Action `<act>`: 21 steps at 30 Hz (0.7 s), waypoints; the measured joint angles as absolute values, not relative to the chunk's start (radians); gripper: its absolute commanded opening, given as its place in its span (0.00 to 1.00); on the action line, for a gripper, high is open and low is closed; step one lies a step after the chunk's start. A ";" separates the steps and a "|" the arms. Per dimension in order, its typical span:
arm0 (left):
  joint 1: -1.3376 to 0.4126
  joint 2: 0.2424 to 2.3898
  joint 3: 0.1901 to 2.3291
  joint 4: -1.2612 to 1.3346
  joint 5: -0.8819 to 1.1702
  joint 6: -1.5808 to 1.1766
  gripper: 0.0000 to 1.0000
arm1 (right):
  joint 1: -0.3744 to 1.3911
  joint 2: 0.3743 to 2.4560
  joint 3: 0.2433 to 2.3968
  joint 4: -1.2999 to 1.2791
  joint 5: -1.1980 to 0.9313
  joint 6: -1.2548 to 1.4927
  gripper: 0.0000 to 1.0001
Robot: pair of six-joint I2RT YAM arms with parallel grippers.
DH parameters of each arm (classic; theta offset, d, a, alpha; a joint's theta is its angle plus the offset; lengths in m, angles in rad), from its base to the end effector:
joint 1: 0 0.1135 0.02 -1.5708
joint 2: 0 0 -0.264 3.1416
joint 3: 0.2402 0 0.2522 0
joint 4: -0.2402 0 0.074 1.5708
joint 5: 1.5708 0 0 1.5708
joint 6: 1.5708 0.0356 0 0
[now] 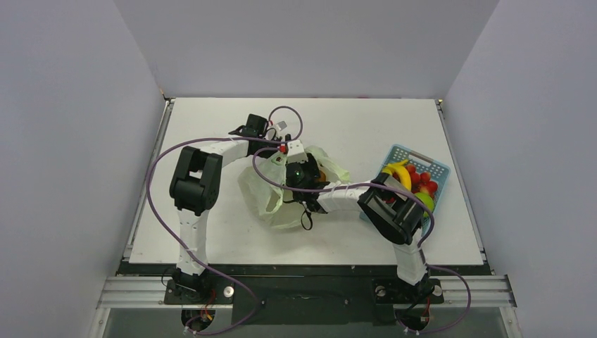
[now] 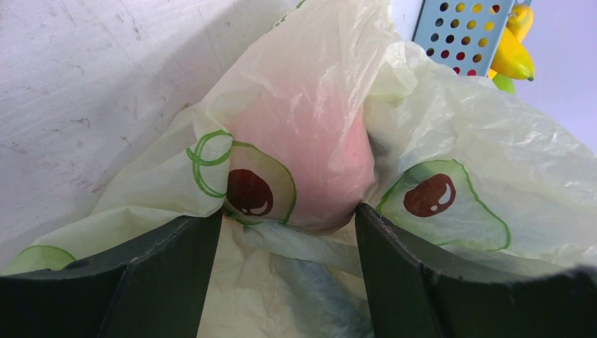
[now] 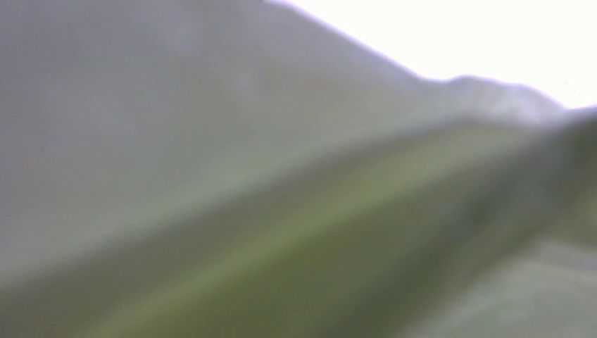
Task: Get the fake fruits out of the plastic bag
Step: Take out the fake fruit from the plastic bag.
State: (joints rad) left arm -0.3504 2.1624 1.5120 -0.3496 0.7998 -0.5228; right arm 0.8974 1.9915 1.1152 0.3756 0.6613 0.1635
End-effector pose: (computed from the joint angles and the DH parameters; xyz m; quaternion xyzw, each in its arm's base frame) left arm 0.4157 -0.1791 0.1489 0.0331 0.8900 -0.4482 0.0770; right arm 0.2792 0.3149 0.1556 -0.1374 0.8189 0.0031 0.5573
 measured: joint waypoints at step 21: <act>-0.352 2.169 1.512 -0.400 0.803 -0.515 0.66 | 0.992 1.777 0.964 0.249 0.545 0.241 0.00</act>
State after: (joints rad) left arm -0.3515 2.1689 1.5120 -0.4000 0.8032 -0.5152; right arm 0.9924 1.7767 0.9642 0.2489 0.5449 0.2405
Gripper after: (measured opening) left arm 0.657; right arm 0.506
